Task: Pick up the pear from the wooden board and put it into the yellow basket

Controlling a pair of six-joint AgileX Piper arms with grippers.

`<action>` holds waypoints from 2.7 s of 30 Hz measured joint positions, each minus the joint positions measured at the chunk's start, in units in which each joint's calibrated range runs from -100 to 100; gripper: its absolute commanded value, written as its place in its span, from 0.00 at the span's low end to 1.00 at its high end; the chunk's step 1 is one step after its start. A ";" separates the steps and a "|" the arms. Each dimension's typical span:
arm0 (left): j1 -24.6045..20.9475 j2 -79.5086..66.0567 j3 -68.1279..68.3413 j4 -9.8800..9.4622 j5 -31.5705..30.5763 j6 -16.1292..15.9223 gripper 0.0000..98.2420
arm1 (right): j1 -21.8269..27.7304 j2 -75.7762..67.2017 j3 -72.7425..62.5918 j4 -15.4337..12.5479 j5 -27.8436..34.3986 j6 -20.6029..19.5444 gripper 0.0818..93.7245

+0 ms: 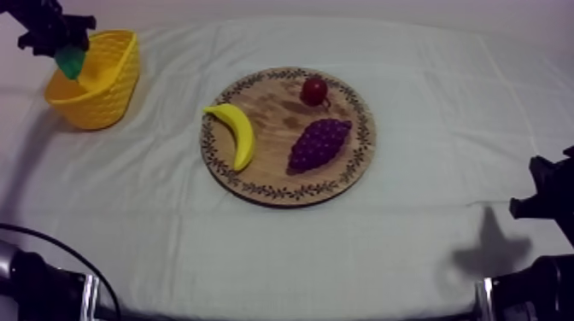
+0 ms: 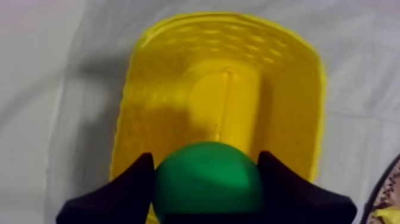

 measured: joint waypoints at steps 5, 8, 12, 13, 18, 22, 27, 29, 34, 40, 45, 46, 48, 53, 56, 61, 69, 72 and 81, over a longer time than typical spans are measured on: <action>-0.77 5.79 -1.19 0.05 -2.18 -1.11 0.58 | 0.00 0.00 0.00 0.00 0.00 0.00 0.00; -0.84 8.48 -1.99 0.05 -3.26 -1.38 0.60 | 0.00 0.00 0.00 0.00 0.00 0.00 0.00; -0.84 10.66 -2.35 0.50 -3.57 -1.43 0.71 | 0.00 0.00 0.00 0.00 0.00 0.00 0.00; -0.84 10.74 -2.35 0.50 -3.65 -1.43 0.75 | 0.00 0.00 0.00 0.00 0.00 0.00 0.00; -0.87 9.90 -1.81 1.60 -3.28 -2.05 0.88 | 0.00 0.00 0.00 0.00 0.00 0.00 0.00; -0.87 6.74 0.40 2.20 -2.45 -2.14 0.88 | 0.00 0.00 0.00 0.00 0.00 0.00 0.00; -0.47 -1.55 6.46 2.34 -2.95 -1.97 0.78 | 0.00 0.00 0.00 0.00 0.00 0.00 0.00; -0.07 -5.42 9.42 2.61 -2.75 -2.47 0.74 | 0.00 0.00 0.00 0.00 0.00 0.00 0.00; 1.35 -16.58 15.20 3.11 -2.93 -4.32 0.65 | 0.00 0.00 0.00 0.00 0.00 0.00 0.00; 2.32 -30.97 21.93 3.33 -5.38 -5.03 0.44 | 0.00 0.00 0.00 0.00 0.00 0.00 0.00; 2.04 -42.64 28.11 4.48 -7.96 -5.70 0.24 | 0.00 0.00 0.00 0.00 0.00 -0.06 0.00; 2.09 -44.96 29.48 4.61 -8.52 -5.70 0.21 | 0.00 0.00 0.00 0.00 0.00 -0.06 0.00; 2.32 -49.54 32.10 4.75 -10.22 -5.63 0.15 | 0.00 0.00 0.00 0.00 0.00 -0.06 0.00; 2.76 -59.64 39.80 4.80 -15.08 -5.49 0.03 | 0.00 0.00 0.00 0.00 0.00 0.08 0.00; 3.09 -65.92 44.17 4.80 -17.76 -5.49 0.01 | 0.00 0.00 0.00 0.00 0.00 0.08 0.00; 3.29 -76.11 52.29 4.61 -21.71 -5.10 0.00 | 0.00 0.00 0.00 0.00 0.00 0.02 0.00; 3.18 -91.81 64.62 4.51 -23.61 -3.75 0.00 | 0.00 0.00 0.00 0.00 0.00 0.01 0.00; 3.18 -95.83 68.00 4.23 -23.52 -3.30 0.00 | 0.00 0.00 0.00 0.00 0.00 0.01 0.00; 3.25 -103.31 74.71 3.66 -24.17 -2.63 0.00 | 0.00 0.00 0.00 0.00 0.00 0.01 0.00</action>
